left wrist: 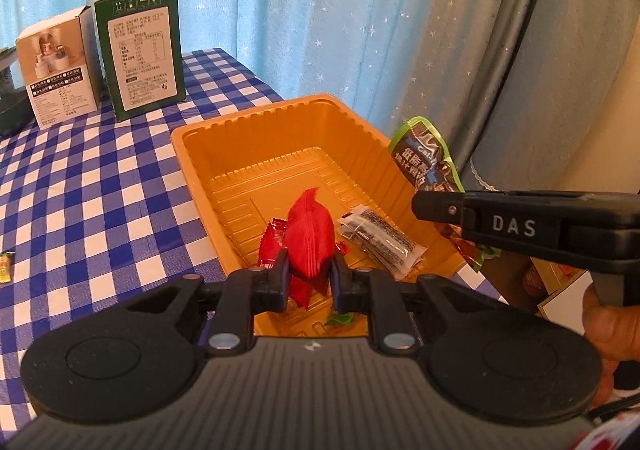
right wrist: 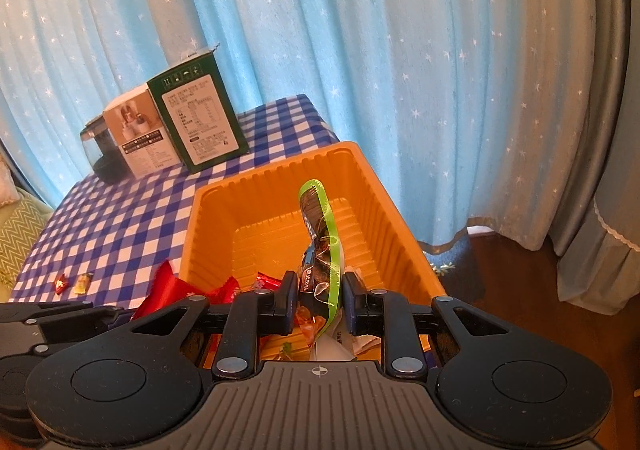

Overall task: Organize snacks
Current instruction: 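Carry both packets to the orange tray and open both tools to release them, then move both tools back toward the two small candies on the cloth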

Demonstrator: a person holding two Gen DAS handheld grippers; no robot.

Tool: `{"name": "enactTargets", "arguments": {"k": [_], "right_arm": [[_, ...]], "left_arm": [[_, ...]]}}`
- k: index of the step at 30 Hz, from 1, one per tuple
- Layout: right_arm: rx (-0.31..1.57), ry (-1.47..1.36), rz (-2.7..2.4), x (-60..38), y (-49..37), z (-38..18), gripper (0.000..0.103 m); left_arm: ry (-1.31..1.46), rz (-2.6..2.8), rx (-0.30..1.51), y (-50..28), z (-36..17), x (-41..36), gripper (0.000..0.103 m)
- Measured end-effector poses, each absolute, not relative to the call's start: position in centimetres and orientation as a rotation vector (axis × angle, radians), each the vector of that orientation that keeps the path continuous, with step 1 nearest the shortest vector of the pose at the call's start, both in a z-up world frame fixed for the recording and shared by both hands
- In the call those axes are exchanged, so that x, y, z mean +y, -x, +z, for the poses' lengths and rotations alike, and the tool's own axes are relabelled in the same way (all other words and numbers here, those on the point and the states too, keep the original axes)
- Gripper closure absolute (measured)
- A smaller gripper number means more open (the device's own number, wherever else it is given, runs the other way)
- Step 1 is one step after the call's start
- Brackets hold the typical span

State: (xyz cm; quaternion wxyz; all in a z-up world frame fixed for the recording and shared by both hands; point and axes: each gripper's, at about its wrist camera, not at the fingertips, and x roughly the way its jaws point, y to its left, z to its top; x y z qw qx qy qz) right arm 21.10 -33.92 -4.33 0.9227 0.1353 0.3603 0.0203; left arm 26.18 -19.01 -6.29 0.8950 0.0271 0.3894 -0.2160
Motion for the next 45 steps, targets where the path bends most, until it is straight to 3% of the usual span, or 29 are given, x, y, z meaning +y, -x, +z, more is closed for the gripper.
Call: {"name": "enactTargets", "arguments": {"k": [2,27,31,39,45], "right_arm": [[0.742,-0.279,0.038,-34.1,-21.2,-4.4,0.079],[0.761,-0.404,0.152,-32.8,-23.2,-5.9,0.078],[0.730,-0.419,0.105,-33.6,-22.6,-5.5,0.059],[0.715,-0.395,0.081,-33.6,-19.7,-3.8,0.056],[0.732,-0.380,0.100,-31.6,-17.0,-3.0,0.046]], "left_arm": [[-0.054,-0.443,0.806,-26.4,-6.4,-18.8,0.074],[0.083,-0.312,0.782,-22.9,-5.1,-11.1,0.062],[0.098,-0.291,0.783,-22.3,-5.0,-10.1,0.061],[0.110,-0.257,0.780,-20.7,-4.5,-8.7,0.053],[0.106,-0.220,0.771,-18.7,-3.8,-7.3,0.042]]}}
